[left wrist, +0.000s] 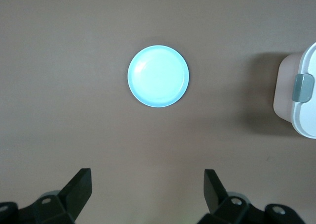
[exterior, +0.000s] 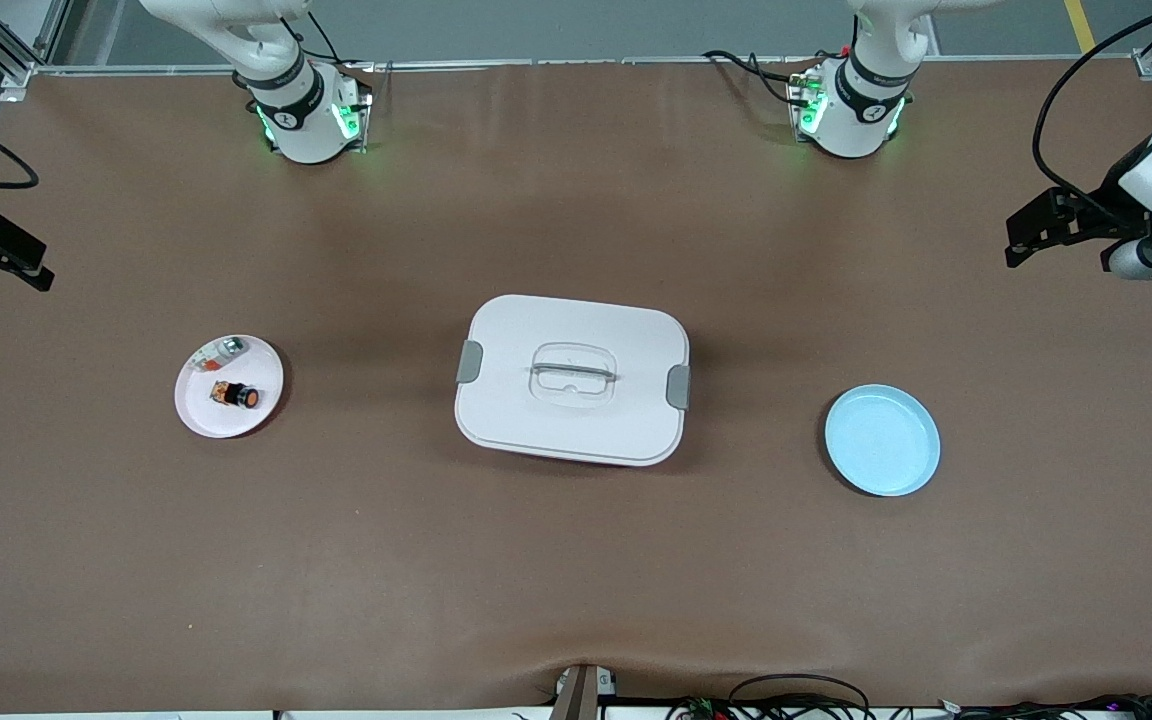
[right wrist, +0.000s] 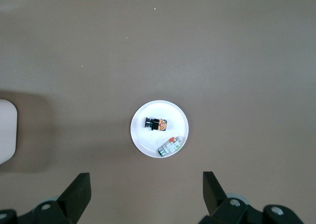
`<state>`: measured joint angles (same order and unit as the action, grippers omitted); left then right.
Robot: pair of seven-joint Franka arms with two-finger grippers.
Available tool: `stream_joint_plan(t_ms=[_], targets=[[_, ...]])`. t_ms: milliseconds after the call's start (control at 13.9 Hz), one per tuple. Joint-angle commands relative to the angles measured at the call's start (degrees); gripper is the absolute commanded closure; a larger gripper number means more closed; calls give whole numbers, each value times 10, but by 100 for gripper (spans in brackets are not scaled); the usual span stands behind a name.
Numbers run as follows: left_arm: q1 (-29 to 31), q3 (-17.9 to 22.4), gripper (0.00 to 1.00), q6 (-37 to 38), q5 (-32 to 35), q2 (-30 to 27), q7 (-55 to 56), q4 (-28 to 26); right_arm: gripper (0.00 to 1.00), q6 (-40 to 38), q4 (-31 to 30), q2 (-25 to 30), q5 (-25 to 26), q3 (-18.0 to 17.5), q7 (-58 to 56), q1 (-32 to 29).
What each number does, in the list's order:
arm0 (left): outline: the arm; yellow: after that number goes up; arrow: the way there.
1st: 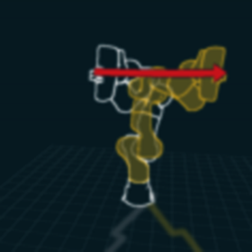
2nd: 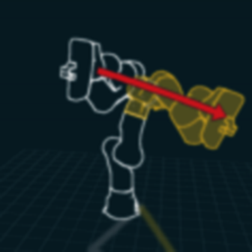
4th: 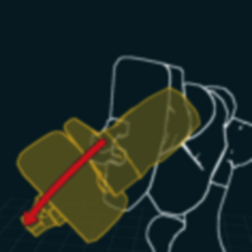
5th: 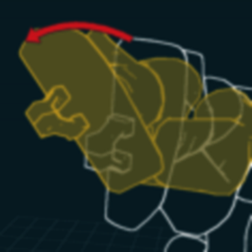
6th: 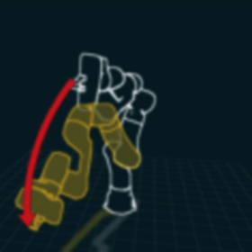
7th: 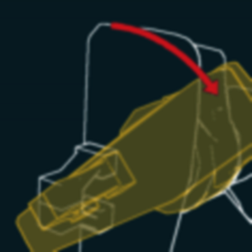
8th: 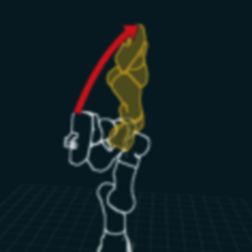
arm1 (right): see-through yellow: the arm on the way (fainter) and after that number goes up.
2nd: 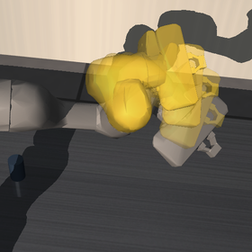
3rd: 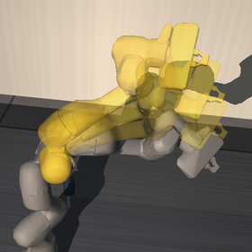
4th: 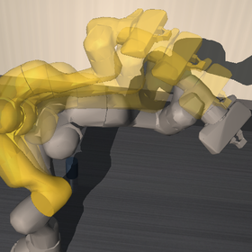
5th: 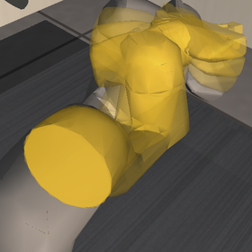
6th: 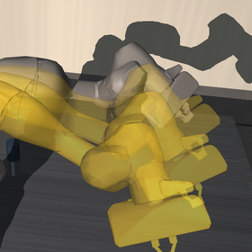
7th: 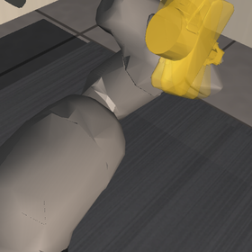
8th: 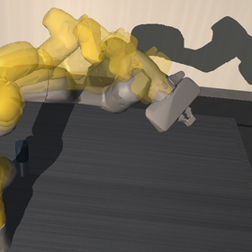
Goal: Transfer orange switch to right arm and place
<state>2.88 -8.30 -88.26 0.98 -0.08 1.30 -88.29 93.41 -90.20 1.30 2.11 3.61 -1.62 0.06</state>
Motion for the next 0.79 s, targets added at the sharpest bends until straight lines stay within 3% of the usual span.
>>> stream_joint_plan(t_ms=[0, 216, 719], targets=[[1, 0, 0, 3, 2, -8, -1, 5, 0, 7, -22, 22, -8, -4, 8, -6], [1, 0, 0, 4, 2, -9, 29, 5, 0, -16, 14, 15, -9, -7, 8, -9], [-5, -8, 0, 9, 2, -4, 62, 7, 0, -20, 17, 8, -35, -4, 14, -9]])
